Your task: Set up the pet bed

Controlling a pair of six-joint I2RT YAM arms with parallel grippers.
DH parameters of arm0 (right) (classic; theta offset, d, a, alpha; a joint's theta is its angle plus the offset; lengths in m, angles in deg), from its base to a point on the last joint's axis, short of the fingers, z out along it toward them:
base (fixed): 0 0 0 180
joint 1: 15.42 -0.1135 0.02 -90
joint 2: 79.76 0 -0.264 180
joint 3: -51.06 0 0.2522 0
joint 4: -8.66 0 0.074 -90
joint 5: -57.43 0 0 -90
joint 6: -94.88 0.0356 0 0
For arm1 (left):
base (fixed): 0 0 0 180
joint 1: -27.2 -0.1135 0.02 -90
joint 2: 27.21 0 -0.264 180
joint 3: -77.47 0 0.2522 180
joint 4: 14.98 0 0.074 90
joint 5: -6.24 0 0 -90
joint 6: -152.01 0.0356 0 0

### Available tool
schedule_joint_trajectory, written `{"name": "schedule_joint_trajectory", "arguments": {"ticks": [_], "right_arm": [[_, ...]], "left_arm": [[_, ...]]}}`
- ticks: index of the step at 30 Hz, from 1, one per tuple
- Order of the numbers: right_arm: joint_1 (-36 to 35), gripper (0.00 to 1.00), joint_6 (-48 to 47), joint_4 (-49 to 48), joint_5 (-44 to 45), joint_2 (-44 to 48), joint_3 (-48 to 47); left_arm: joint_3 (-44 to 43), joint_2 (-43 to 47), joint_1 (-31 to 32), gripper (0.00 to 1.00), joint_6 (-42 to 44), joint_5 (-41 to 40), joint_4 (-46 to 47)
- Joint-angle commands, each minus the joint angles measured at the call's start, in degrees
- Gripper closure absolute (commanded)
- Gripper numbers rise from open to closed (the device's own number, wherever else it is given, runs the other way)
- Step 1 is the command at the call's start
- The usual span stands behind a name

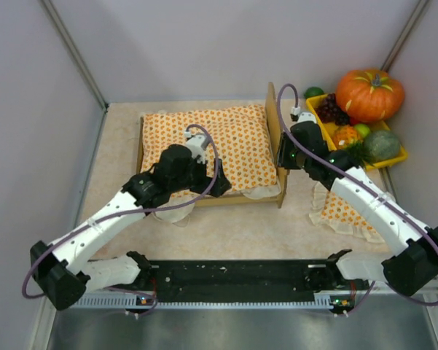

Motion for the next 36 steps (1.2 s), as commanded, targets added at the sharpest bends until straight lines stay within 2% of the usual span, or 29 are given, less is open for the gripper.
{"name": "schedule_joint_trajectory", "arguments": {"ticks": [1, 2, 5, 9, 11, 17, 21, 26, 29, 30, 33, 34, 35, 36], "right_arm": [[-2.7, 0.58, 9.9, -5.9, -10.0, 3.1, 1.2], [-2.7, 0.51, 8.7, -5.9, -9.2, 3.9, 1.3], [-2.7, 0.46, 5.5, -5.8, -6.9, 7.7, 1.3], [-2.7, 0.44, 3.3, -4.6, -6.4, 11.5, 0.6], [-2.7, 0.44, 3.1, -4.1, -6.2, 13.8, 0.7], [-2.7, 0.44, 3.5, -3.2, -6.0, 18.4, 1.5], [-2.7, 0.43, 4.2, -2.7, -6.5, 20.3, 1.8], [-2.7, 0.43, 5.0, -2.4, -8.1, 20.7, 2.8], [-2.7, 0.43, 5.8, -2.3, -9.5, 21.0, 3.4], [-2.7, 0.43, 5.9, -2.2, -9.8, 21.1, 3.5], [-2.7, 0.43, 6.0, -1.9, -10.4, 21.7, 3.8], [-2.7, 0.43, 5.4, -1.9, -10.8, 22.0, 3.8], [-2.7, 0.43, 5.2, -1.8, -10.9, 22.2, 3.8], [-2.7, 0.43, 4.9, -1.7, -11.1, 22.3, 3.7]], "left_arm": [[-4.4, -5.4, 7.2, 0.02, 5.5, -7.3, 6.0], [-5.3, -7.7, 8.1, 0.02, 6.6, -9.3, 7.5], [-7.5, -12.1, 10.8, 0.02, 10.1, -10.2, 10.2], [-9.8, -17.1, 12.2, 0.12, 14.4, -10.5, 11.6], [-9.8, -19.2, 12.2, 0.23, 16.8, -9.8, 12.4], [-10.0, -23.6, 12.5, 0.36, 20.5, -9.2, 14.7], [-9.8, -25.7, 12.6, 0.37, 21.1, -9.1, 16.0], [-9.6, -28.8, 13.0, 0.4, 21.8, -12.6, 17.9], [-9.8, -30.8, 13.3, 0.49, 22.7, -15.1, 18.2], [-9.8, -31.0, 13.3, 0.63, 23.1, -16.1, 18.4], [-10.7, -31.8, 13.4, 0.83, 22.2, -20.6, 16.7], [-11.1, -31.9, 13.3, 0.95, 21.8, -21.5, 16.1], [-11.6, -31.7, 13.3, 1.0, 21.6, -22.2, 15.6], [-12.0, -31.5, 13.3, 1.0, 21.1, -22.9, 15.2]]}}
